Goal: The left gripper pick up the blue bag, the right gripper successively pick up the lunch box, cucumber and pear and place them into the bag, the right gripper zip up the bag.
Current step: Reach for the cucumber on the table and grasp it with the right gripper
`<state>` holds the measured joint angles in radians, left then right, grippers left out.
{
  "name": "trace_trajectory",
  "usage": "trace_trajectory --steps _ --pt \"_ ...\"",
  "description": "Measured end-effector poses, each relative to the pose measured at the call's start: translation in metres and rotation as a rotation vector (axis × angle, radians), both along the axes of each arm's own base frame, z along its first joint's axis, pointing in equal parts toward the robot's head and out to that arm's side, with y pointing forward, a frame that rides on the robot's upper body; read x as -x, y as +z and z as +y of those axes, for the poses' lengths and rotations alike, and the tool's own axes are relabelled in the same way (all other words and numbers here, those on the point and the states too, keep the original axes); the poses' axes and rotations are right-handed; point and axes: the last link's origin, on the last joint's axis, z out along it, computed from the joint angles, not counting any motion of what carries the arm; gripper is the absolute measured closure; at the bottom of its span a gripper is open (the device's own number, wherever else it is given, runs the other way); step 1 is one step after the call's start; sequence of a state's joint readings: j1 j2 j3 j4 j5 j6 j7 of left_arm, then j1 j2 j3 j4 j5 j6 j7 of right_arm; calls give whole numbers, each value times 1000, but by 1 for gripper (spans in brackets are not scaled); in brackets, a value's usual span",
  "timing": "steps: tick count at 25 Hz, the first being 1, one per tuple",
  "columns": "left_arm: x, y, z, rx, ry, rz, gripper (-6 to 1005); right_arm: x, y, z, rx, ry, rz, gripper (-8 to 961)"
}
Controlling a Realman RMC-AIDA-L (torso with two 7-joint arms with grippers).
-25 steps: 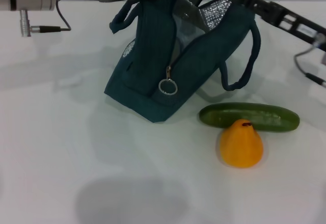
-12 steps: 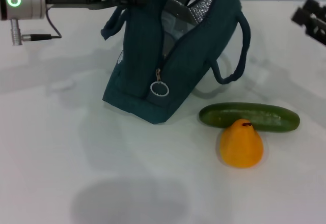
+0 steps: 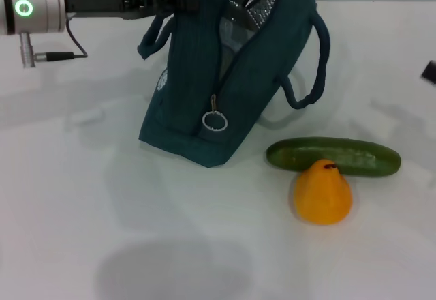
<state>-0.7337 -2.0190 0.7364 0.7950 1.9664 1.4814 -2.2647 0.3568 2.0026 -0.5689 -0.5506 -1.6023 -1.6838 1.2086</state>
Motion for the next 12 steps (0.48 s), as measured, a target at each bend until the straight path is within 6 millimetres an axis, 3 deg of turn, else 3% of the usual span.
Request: trace_trajectory --steps 4,12 --pt "4 -2 -1 6 7 -1 938 14 15 5 116 86 -162 311" --pt "6 -2 -1 -15 14 -18 938 42 40 23 321 -18 -560 306"
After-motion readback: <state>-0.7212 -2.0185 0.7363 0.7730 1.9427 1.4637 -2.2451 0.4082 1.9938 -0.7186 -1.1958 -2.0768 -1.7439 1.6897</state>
